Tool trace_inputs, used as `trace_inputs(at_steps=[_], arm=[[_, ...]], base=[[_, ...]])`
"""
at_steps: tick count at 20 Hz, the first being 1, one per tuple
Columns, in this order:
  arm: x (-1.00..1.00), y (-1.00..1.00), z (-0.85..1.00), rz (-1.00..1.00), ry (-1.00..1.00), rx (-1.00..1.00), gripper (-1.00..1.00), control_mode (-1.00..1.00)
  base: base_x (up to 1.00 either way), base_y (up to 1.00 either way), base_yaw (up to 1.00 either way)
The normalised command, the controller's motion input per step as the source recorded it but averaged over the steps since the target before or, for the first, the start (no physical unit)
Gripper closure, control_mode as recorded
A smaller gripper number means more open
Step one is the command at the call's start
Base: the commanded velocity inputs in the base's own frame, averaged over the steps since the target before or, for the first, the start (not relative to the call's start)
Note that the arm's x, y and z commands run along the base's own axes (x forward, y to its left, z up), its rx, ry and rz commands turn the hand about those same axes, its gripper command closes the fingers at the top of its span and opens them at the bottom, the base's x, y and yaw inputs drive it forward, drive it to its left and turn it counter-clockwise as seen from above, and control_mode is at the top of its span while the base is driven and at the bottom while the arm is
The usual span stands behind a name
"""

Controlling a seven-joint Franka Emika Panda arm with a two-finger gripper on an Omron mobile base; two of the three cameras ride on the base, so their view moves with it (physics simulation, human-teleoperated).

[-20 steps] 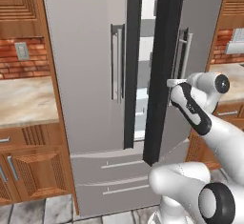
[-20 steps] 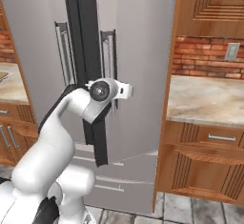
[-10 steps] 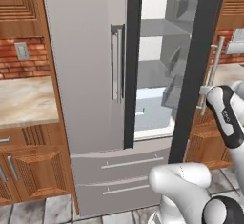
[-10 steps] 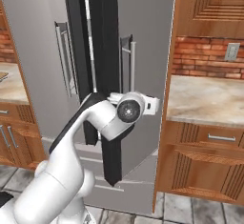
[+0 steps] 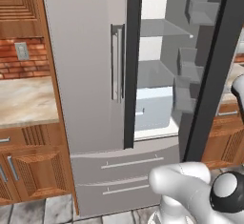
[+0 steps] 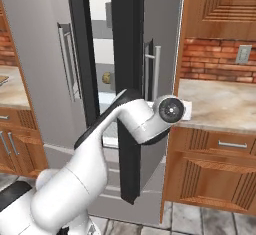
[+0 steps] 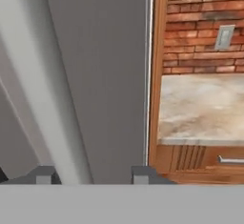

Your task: Retrieve the sausage and cheese from the fridge and place them on the cutting board on the counter.

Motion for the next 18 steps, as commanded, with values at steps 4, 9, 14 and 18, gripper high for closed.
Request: trace_inputs(at_steps=[4,9,14,18], arm=[[0.00,-0.32,-0.21,0.24,0.11,0.00,-1.00,-1.00],[-0.04,-0.16,-0.14,0.23,-0.05,0.00,-1.00,-1.00],[-0.08,-0.21,-0.05,0.23,-0.37,0.05,-1.00,-1.00],[-0.23,-0.07,0.00,0.19,-0.40,0.06,-1.00,-1.00]], base=[[0.00,0.00,0.00],[0.00,0.00,0.00],[0.00,0.00,0.00],[0.00,0.00,0.00]])
